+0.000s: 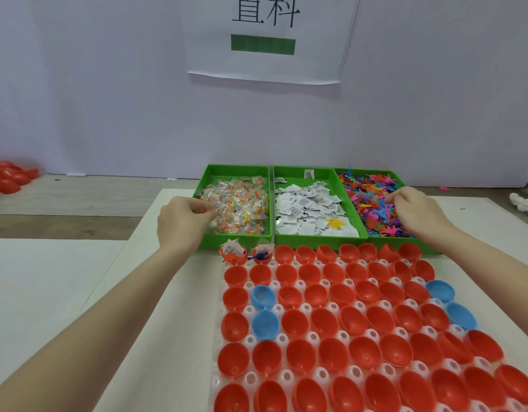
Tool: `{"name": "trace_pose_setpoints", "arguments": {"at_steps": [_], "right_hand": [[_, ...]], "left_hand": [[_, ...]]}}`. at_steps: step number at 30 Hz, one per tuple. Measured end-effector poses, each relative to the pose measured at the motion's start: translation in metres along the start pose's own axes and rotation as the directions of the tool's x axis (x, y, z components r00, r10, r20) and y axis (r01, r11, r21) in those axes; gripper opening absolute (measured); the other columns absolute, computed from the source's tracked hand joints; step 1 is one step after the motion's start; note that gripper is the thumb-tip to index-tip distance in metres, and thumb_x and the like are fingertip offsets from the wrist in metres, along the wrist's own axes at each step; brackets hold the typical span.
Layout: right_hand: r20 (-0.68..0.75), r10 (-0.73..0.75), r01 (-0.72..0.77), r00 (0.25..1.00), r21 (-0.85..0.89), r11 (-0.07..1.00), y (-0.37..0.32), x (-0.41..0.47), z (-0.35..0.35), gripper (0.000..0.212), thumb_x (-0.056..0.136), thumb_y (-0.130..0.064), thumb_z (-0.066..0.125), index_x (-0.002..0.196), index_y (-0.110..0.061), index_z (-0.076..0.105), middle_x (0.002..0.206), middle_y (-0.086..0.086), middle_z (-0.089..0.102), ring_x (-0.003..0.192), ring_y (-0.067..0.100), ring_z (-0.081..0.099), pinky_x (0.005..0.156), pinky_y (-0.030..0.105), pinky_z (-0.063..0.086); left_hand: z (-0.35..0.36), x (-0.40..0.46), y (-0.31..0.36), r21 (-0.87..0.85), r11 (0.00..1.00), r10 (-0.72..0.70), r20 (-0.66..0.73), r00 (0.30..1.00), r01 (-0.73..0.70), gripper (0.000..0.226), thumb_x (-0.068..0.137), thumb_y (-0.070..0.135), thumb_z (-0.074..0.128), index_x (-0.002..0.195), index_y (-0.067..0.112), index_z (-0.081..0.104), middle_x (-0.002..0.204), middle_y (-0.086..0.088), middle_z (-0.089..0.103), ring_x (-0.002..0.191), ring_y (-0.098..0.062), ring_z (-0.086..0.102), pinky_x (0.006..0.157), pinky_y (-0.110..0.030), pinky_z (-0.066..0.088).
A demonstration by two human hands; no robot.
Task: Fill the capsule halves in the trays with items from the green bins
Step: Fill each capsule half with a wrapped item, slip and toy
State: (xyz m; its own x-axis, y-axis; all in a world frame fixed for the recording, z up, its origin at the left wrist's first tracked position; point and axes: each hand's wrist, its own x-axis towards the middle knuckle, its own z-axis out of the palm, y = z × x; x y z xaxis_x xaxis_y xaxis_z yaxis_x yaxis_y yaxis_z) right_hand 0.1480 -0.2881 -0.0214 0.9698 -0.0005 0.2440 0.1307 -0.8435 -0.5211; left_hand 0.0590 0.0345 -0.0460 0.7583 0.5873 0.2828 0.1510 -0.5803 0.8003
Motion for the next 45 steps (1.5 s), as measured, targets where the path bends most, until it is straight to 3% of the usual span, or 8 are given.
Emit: {"name": "trace_pose_setpoints", "arguments": {"at_steps": [12,19,24,30,34,38,41,45], "right_hand": [[0.342,-0.059,0.151,0.938,-0.249,0.957,-0.081,-0.009,0.048,0.056,0.072,-0.058,0.067,0.097,-0.008,0.070,0.066,-0.002,0.056,0.068,0.018,0.053,0.060,0.026,0.036],[0.280,-0.031,0.056,0.960,-0.082,0.995,-0.079,-0.013,0.054,0.021,0.075,-0.023,0.072,0.063,-0.010,0.060,0.059,-0.001,0.048,0.060,0.018,0.050,0.058,0.028,0.036],[0.181,-0.101,0.110,0.978,-0.041,0.993,-0.069,-0.009,0.045,0.052,0.090,-0.022,0.053,0.045,-0.016,0.029,0.025,-0.008,0.032,0.039,0.012,0.031,0.064,0.034,0.047],[0.014,-0.240,0.229,0.971,-0.362,0.904,-0.069,-0.014,0.033,0.032,0.089,-0.037,0.056,0.077,-0.013,0.074,0.078,0.007,0.071,0.062,0.020,0.056,0.057,0.026,0.036],[-0.178,-0.212,0.238,0.961,0.143,0.961,-0.081,-0.022,0.025,0.025,0.083,-0.038,0.066,0.086,-0.016,0.075,0.063,-0.015,0.061,0.060,0.005,0.048,0.055,0.024,0.029],[0.008,-0.303,0.226,0.953,0.646,0.729,-0.120,-0.045,0.010,0.018,0.086,-0.023,0.064,0.073,-0.014,0.071,0.049,-0.004,0.048,0.045,0.004,0.036,0.051,0.015,0.031],[0.102,-0.460,0.243,0.882,0.738,0.629,-0.138,-0.062,-0.003,0.016,0.085,-0.016,0.063,0.070,-0.013,0.069,0.041,-0.013,0.048,0.040,-0.001,0.040,0.047,0.007,0.031],[0.170,-0.566,0.332,0.807,0.661,0.673,-0.141,-0.072,-0.011,0.012,0.083,-0.017,0.067,0.077,-0.010,0.074,0.054,0.019,0.057,0.050,0.017,0.039,0.052,0.025,0.032]], "left_hand": [[0.002,-0.001,0.009,-0.170,0.985,-0.036,-0.023,0.999,0.032,0.016,0.077,0.014,0.075,0.092,0.007,0.073,0.084,-0.006,0.068,0.077,-0.018,0.062,0.074,-0.030,0.051],[-0.005,0.004,0.011,-0.339,0.936,-0.114,-0.043,0.993,0.093,0.011,0.087,0.016,0.062,0.087,0.013,0.073,0.076,-0.001,0.066,0.087,-0.024,0.066,0.089,-0.037,0.051],[-0.005,0.004,0.012,-0.415,0.905,-0.114,-0.016,0.993,0.097,0.015,0.095,0.015,0.050,0.090,0.012,0.064,0.070,0.004,0.062,0.061,-0.008,0.059,0.072,-0.027,0.051],[-0.013,-0.018,0.023,-0.538,0.840,-0.084,-0.007,0.996,0.068,0.012,0.089,0.016,0.060,0.093,0.006,0.065,0.072,0.000,0.065,0.049,-0.002,0.056,0.052,-0.011,0.045],[-0.020,-0.043,0.040,-0.687,0.714,-0.062,0.126,0.990,0.132,0.010,0.087,0.014,0.062,0.093,0.008,0.066,0.074,-0.002,0.069,0.056,-0.004,0.064,0.058,-0.012,0.052],[-0.018,-0.063,0.062,-0.686,0.683,-0.016,0.327,0.945,0.249,0.015,0.093,0.009,0.052,0.086,0.015,0.064,0.061,0.006,0.070,0.061,-0.004,0.067,0.060,-0.011,0.052],[-0.022,-0.073,0.072,-0.698,0.642,0.038,0.440,0.897,0.315,0.021,0.095,0.002,0.045,0.088,0.013,0.062,0.060,0.007,0.069,0.063,-0.005,0.068,0.059,-0.011,0.052],[-0.031,-0.080,0.081,-0.707,0.616,0.152,0.541,0.827,0.349,0.025,0.094,-0.003,0.041,0.102,0.001,0.065,0.073,-0.003,0.071,0.071,-0.011,0.070,0.069,-0.018,0.056]]}}
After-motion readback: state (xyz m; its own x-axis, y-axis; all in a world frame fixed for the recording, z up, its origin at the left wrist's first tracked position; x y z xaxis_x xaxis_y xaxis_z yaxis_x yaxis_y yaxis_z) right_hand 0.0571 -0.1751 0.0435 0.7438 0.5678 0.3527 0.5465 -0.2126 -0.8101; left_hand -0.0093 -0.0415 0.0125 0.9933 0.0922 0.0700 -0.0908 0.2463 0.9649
